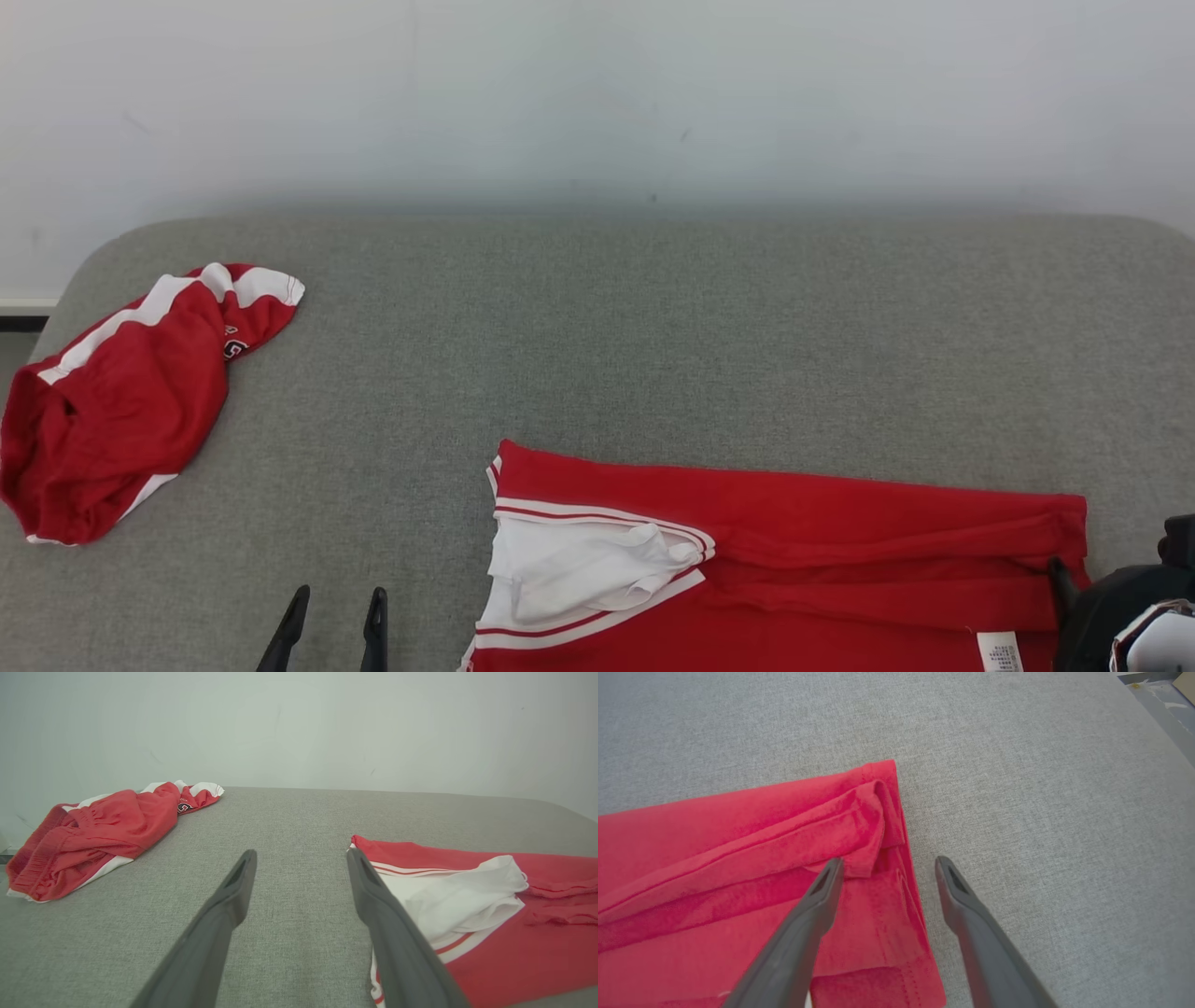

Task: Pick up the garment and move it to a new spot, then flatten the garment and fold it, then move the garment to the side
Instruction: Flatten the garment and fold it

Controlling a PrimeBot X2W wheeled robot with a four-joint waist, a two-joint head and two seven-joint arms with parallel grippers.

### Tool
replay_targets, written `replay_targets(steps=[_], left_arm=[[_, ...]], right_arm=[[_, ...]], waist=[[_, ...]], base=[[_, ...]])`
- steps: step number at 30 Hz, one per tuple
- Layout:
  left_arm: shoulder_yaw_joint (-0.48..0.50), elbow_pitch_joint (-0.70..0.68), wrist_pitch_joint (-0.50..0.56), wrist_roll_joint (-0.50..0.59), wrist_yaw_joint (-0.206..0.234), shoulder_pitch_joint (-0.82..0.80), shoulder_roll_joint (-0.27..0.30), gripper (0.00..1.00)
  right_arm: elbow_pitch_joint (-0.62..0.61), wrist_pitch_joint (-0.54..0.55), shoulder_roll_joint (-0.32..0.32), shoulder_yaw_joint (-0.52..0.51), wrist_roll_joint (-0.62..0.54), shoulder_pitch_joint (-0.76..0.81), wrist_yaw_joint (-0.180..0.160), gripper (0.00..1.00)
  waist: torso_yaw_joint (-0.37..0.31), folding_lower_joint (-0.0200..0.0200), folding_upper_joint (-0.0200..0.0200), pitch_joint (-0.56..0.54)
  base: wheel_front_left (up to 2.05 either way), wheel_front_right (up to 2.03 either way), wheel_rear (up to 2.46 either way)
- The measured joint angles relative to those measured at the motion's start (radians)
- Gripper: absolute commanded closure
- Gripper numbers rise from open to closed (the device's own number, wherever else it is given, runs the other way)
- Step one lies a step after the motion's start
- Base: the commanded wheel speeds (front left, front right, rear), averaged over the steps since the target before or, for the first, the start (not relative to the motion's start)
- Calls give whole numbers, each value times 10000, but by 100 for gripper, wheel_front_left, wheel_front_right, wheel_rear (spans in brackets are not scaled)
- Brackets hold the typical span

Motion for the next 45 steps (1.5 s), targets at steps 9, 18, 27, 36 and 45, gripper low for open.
replay_targets(steps=[9,18,27,36,45], left_arm=[[221,59,0,272,-171,-278,-67,0],[272,184,-2,343,-320,-497,-134,0],[384,290,0,401,-337,-582,-207,0],[502,378,0,449,-408,-558,-336,0],[608,339,0,441,-414,-471,-466,0]], right_arm=[[604,148,27,-307,-395,-666,0,0],[1003,1110,86,-474,-545,-981,0,0],[932,1302,240,-690,-453,-1238,0,100],[525,867,100,-2067,-1097,-1165,6,100],[-719,796,157,-3425,-1542,-887,2,100]], waist=[[140,1,1,571],[331,-1,-1,984],[398,-1,1,1074],[227,2,2,832],[-4,1,2,521]], base=[[0,0,0],[0,0,0],[0,0,0],[0,0,0],[0,0,0]])
